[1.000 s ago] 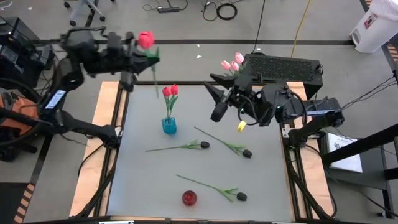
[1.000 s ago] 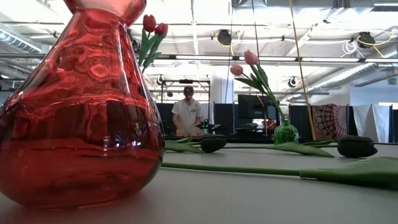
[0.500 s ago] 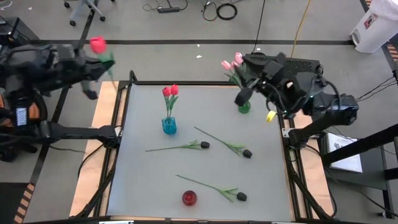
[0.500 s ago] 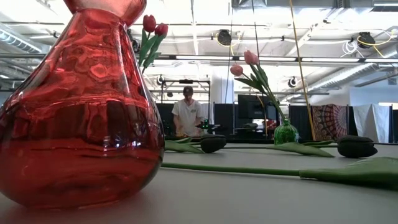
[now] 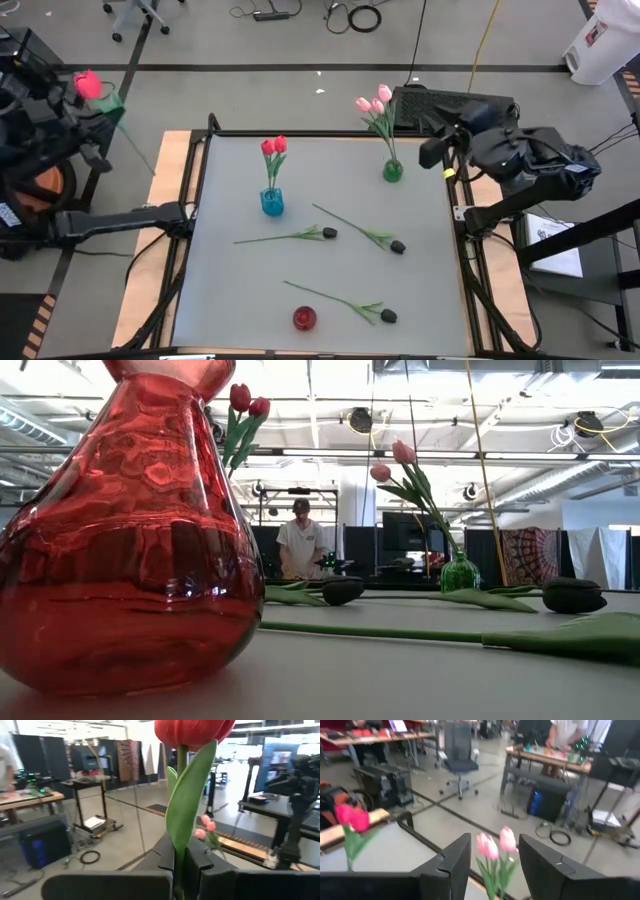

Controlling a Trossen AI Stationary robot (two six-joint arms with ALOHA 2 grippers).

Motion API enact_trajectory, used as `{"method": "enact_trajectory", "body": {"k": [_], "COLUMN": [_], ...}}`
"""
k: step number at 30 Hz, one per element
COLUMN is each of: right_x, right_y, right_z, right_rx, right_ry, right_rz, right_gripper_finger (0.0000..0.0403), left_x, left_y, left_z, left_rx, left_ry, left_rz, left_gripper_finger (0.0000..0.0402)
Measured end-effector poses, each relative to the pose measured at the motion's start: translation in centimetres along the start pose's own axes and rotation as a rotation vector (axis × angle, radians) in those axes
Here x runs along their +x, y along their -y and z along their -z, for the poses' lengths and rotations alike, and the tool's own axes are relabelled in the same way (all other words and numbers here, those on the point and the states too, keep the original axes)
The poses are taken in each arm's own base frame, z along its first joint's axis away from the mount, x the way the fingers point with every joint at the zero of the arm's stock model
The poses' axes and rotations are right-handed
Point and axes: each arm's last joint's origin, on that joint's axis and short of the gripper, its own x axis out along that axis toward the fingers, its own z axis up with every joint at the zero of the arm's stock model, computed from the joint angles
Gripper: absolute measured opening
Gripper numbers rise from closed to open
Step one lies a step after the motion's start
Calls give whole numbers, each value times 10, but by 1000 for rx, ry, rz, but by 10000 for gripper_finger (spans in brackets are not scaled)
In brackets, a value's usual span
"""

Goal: Sort flowers into vase by color
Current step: Put the red flower into the blue vase

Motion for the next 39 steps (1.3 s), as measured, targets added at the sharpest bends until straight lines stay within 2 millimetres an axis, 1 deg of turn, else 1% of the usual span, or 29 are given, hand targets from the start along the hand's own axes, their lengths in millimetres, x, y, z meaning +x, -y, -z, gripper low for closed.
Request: {"method": "enact_trajectory", "body": {"k": [4, 6, 11, 14, 18, 22, 26, 29, 32, 36, 39], "right_x": [0, 0, 0, 0, 1, 2, 5, 7, 9, 10, 11], "right_y": [4, 4, 5, 5, 3, 1, -5, -8, -12, -15, -16], "right_z": [7, 9, 10, 10, 10, 11, 12, 13, 14, 16, 16], "right_rx": [-22, -38, -43, -38, -33, -22, -35, -45, -55, -64, -69], "right_ry": [-40, -52, -58, -58, -59, -71, -79, -84, -88, -93, -94], "right_rz": [20, 25, 29, 29, 30, 17, 18, 20, 22, 24, 24], "right_gripper_finger": [157, 157, 157, 157, 157, 157, 157, 157, 157, 157, 157], "left_x": [-14, -17, -11, 5, 38, 73, 102, 116, 125, 134, 142], "left_y": [-4, -5, -4, 1, 12, 23, 32, 36, 39, 41, 45], "left_z": [13, 21, 48, 63, 88, 115, 139, 152, 163, 170, 173], "left_rx": [-2, -5, -40, -61, -102, -153, -231, -278, -312, -322, -318], "left_ry": [8, 6, -21, 32, 59, 48, 114, 172, 201, 211, 187], "left_rz": [-27, -34, -37, -17, 55, 139, 214, 237, 244, 250, 260], "left_gripper_finger": [10, 11, 11, 12, 12, 12, 13, 13, 13, 13, 13]}}
